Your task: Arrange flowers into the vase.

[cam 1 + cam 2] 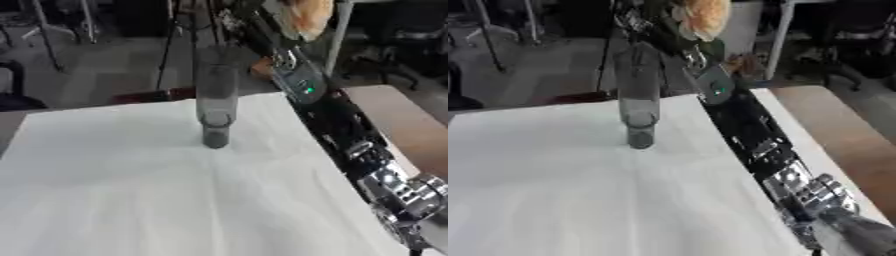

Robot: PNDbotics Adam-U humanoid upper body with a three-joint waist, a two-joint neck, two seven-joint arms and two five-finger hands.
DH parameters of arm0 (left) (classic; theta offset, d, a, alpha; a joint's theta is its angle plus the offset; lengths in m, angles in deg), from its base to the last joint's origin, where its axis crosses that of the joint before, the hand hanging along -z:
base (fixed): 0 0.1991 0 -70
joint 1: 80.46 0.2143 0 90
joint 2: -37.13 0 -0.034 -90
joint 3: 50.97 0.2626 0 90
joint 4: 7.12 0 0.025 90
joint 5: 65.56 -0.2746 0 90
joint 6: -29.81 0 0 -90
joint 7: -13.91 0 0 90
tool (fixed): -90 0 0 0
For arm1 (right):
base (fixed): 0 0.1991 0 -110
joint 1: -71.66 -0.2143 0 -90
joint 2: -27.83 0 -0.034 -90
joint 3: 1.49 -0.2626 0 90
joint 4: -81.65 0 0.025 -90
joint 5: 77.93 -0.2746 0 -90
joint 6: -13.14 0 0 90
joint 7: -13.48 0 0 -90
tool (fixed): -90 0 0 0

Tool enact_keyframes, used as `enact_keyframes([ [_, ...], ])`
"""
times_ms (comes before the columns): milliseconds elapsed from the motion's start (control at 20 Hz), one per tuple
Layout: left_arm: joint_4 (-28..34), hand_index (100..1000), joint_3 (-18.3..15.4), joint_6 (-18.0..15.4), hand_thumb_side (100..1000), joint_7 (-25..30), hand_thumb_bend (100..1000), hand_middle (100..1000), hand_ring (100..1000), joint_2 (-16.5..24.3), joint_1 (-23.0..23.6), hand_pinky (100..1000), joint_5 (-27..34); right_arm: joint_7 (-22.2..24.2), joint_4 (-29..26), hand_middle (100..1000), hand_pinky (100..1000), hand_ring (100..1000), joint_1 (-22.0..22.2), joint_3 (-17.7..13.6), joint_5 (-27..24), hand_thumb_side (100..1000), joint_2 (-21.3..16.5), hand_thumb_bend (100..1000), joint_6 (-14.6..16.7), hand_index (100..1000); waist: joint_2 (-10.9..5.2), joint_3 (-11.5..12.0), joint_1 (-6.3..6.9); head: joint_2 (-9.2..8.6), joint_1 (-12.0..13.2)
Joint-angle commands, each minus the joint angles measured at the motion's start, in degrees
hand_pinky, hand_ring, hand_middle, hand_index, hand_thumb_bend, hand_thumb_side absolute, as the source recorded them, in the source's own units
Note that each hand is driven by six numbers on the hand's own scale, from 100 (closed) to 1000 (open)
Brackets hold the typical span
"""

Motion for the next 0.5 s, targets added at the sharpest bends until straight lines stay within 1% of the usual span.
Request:
enact_keyframes([
  [50, 0.6, 661, -0.2, -0.1, 617, 0.1, 941, 617, 705, 0.9, -0.4, 574, 0.3, 1.3, -0.2, 100, 100, 273, -1.6, -0.9, 1.9, 863, -1.4, 100, -1.4, 450, -0.09, -0.1, 0.24, -0.67, -0.2],
  [100, 0.6, 661, -0.2, -0.2, 617, 0.1, 941, 617, 705, 0.9, -0.4, 574, 0.3, 1.9, -0.1, 100, 100, 320, -1.6, -0.8, 2.7, 877, -1.4, 100, -2.0, 477, -0.09, -0.1, 0.24, -0.66, -0.2],
  [150, 0.6, 661, -0.2, -0.2, 617, 0.1, 941, 617, 705, 0.9, -0.4, 574, 0.3, 2.6, -0.1, 161, 170, 395, -1.6, -0.7, 3.4, 887, -1.4, 100, -2.6, 521, -0.10, -0.1, 0.23, -0.62, -0.3],
  [200, 0.6, 661, -0.2, -0.2, 617, 0.1, 941, 617, 705, 0.9, -0.3, 574, 0.3, 3.3, -0.1, 227, 264, 464, -1.6, -0.6, 4.0, 865, -1.4, 100, -3.1, 557, -0.09, -0.1, 0.22, -0.61, -0.3],
  [350, 0.6, 661, -0.3, -0.2, 617, 0.1, 941, 617, 705, 1.0, -0.3, 574, 0.3, 5.1, -0.4, 227, 264, 464, -1.8, -0.8, 5.0, 865, -1.4, 100, -3.9, 557, -0.09, -0.1, 0.23, -0.61, -0.3],
  [500, 0.6, 661, -0.3, -0.2, 617, 0.1, 941, 617, 705, 1.0, -0.3, 574, 0.3, 5.6, -0.6, 227, 264, 464, -1.8, -1.0, 5.1, 865, -1.4, 100, -4.1, 557, -0.09, -0.1, 0.24, -0.61, -0.3],
])
